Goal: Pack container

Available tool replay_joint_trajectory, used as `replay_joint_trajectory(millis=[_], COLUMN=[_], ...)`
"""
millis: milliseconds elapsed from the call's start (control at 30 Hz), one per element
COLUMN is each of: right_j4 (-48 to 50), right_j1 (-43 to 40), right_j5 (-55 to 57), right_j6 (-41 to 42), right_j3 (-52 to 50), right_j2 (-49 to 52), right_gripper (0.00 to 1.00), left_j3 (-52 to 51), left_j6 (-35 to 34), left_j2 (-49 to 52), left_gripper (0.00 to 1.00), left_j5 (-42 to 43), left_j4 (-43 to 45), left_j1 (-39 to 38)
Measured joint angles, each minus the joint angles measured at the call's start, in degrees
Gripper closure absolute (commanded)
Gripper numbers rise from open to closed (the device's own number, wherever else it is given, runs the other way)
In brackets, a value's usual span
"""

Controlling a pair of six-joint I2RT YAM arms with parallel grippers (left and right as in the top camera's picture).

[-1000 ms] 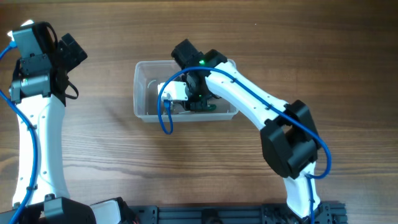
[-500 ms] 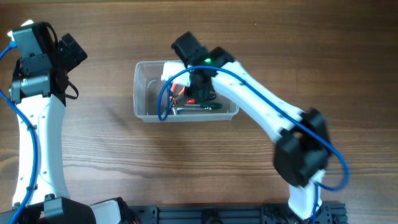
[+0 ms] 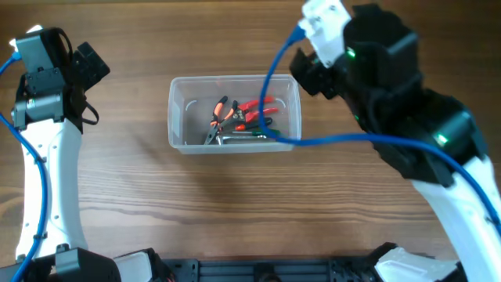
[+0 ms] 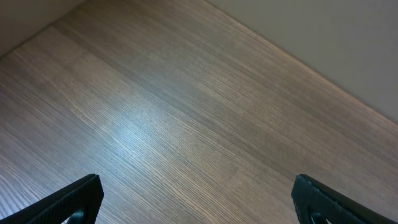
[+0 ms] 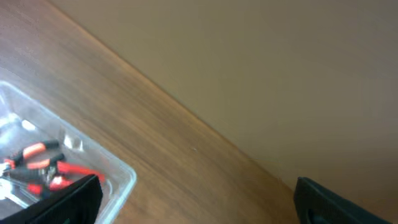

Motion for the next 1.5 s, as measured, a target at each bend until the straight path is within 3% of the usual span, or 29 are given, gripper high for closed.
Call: replay_joint_trajectory(millis=[333,533,833,1033,1133,1300,1500], right_j4=[-11.21,-10.29,7.30,18.88,23.78,41.90,51.12], right_j1=[0.00,-1.75,-24.98,-34.47,-34.99,-35.06,-35.06], right_j5=[0.31,-0.72,-20.98,-30.36,-31.74,-34.38,-35.87], right_j6=[-1.64,7.89,12.17,12.35,12.46,13.00,17.35], right_j3=[0.00,-0.04,-8.81,-28.65,-43.58,-68.50,-88.06], right_j2=[-3.54,-3.96,-18.97,-32.24,-37.62,-47.69,-62.14], right_gripper=[0.00,0.00,0.00,0.00,0.00,0.00,0.00], left_j3=[0.00,0.00,-0.02,0.00,-0.02,-0.02,-0.02], left_j6=[0.00,0.00,0.00,0.00,0.00,0.00,0.00], left_j2=[0.00,0.00,0.00,0.00,0.00,0.00,0.00], left_gripper=[0.00,0.00,0.00,0.00,0.00,0.00,0.00], left_j5=[0.00,0.02,0.00,-0.02,0.00,-0.13,-0.22], left_j4=[0.00,-0.02,0.00,-0.07,-0.04,-0.04,-0.02], left_j1=[0.00,0.00,0.00,0.00,0.00,0.00,0.00])
